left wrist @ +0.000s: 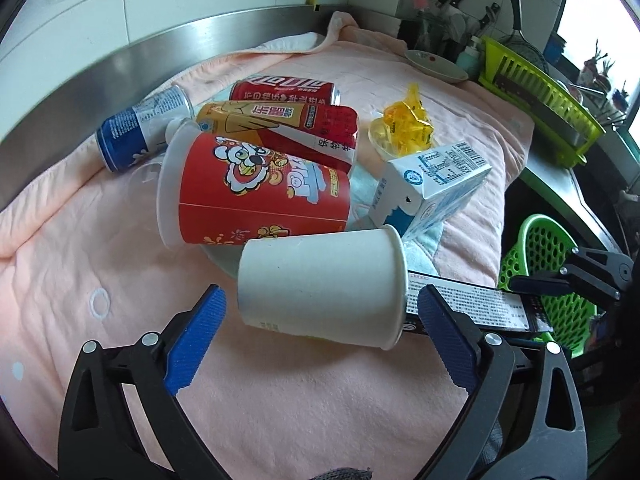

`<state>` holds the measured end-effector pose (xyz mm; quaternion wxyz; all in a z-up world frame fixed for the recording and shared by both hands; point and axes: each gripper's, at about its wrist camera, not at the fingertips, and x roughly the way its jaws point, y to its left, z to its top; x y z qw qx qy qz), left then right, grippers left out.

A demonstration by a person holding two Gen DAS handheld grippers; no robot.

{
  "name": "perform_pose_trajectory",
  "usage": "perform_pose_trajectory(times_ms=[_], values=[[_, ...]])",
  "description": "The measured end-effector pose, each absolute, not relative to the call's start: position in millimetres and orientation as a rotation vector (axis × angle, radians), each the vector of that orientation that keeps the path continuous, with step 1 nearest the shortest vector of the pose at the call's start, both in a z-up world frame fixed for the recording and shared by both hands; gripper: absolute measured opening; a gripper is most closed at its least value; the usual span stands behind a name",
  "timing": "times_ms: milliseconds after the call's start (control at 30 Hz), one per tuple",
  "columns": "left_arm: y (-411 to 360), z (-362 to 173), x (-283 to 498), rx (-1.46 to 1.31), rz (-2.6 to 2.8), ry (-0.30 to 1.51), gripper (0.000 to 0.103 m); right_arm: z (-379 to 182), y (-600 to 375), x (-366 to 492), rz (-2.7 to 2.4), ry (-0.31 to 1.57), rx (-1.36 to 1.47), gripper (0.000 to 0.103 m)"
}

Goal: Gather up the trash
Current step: 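Grasp the black card with the right gripper while the left gripper grasps the white paper cup, then drop the card and the paper cup into the green basket with both grippers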

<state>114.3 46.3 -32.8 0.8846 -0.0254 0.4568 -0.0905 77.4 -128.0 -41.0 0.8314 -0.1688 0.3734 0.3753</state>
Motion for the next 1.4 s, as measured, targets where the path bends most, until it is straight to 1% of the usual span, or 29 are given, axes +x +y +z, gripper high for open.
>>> perform_pose_trajectory(times_ms=[167, 233, 300, 367, 567, 600, 633, 667, 767, 1067, 1267, 1400], values=[[48, -40, 118, -0.067, -0.214, 0.958, 0.095, -50, -121, 80, 0.806, 0.826, -0.367, 0.045], [47, -41, 118, -0.065, -0.218, 0.952, 0.095, -53, -118, 81, 0.81, 0.833, -0.369, 0.047], [45, -41, 118, -0.051, -0.217, 0.944, 0.093, -55, -114, 83, 0.815, 0.839, -0.377, 0.048], [44, -42, 119, -0.049, -0.22, 0.949, 0.085, -57, -110, 85, 0.819, 0.843, -0.375, 0.05], [47, -43, 119, -0.048, -0.224, 0.948, 0.084, -66, -99, 96, 0.82, 0.862, -0.347, 0.05], [47, -43, 118, -0.045, -0.224, 0.947, 0.083, -67, -98, 97, 0.819, 0.865, -0.346, 0.05], [47, -43, 118, -0.043, -0.223, 0.946, 0.083, -68, -97, 97, 0.817, 0.864, -0.347, 0.046], [47, -43, 117, -0.044, -0.223, 0.944, 0.083, -68, -98, 96, 0.815, 0.863, -0.344, 0.044], [47, -40, 113, -0.034, -0.215, 0.932, 0.083, -64, -104, 90, 0.803, 0.845, -0.319, 0.044], [36, -21, 94, -0.051, -0.258, 0.885, 0.083, -42, -162, 57, 0.623, 0.773, -0.194, 0.044], [-2, -5, 86, -0.026, -0.359, 0.852, 0.083, -41, -230, 37, 0.404, 0.765, -0.087, 0.044], [-34, 0, 88, -0.017, -0.433, 0.85, 0.083, -47, -272, 29, 0.247, 0.777, -0.068, 0.044]])
